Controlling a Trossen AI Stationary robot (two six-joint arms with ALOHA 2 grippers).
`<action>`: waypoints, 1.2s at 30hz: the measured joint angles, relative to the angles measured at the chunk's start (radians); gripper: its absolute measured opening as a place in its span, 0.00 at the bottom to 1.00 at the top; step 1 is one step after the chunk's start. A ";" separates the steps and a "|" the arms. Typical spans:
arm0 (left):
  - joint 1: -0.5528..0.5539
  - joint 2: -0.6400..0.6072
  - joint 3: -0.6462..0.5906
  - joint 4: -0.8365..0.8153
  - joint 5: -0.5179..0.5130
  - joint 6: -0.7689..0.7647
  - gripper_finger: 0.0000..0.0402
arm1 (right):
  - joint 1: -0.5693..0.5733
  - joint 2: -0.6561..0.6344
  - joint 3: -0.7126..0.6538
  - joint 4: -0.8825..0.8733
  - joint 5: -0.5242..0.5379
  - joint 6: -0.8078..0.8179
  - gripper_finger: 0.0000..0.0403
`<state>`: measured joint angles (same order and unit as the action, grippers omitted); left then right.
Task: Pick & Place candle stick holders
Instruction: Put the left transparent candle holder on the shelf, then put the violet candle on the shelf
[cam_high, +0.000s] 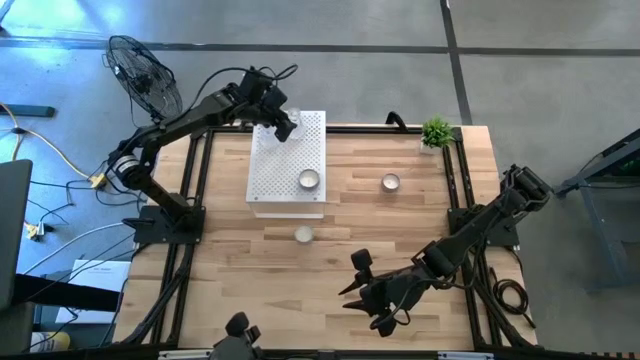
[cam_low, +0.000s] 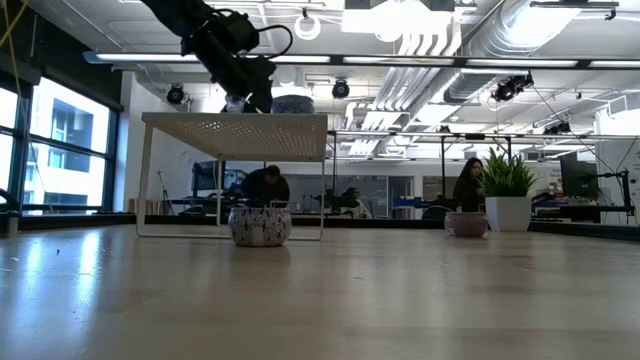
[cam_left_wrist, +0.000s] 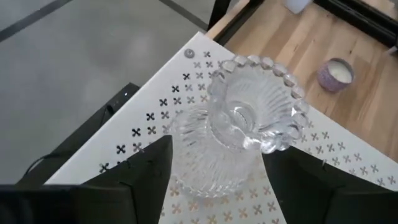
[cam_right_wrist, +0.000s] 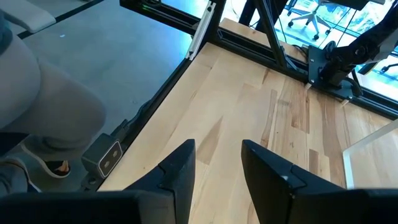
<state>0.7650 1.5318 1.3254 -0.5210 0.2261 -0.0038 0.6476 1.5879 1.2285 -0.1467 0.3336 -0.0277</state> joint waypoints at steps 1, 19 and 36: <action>0.000 0.000 0.000 -0.002 0.000 0.003 0.61 | 0.000 0.000 0.000 0.000 0.000 0.000 0.31; 0.000 -0.034 0.002 0.013 0.081 0.007 0.48 | 0.000 0.000 0.000 -0.002 -0.003 0.000 0.31; 0.000 -0.288 0.004 -0.106 -0.072 0.032 0.48 | 0.000 0.000 0.000 -0.003 -0.004 0.001 0.31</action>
<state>0.7654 1.2439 1.3293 -0.6268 0.1539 0.0285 0.6476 1.5879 1.2285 -0.1493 0.3298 -0.0269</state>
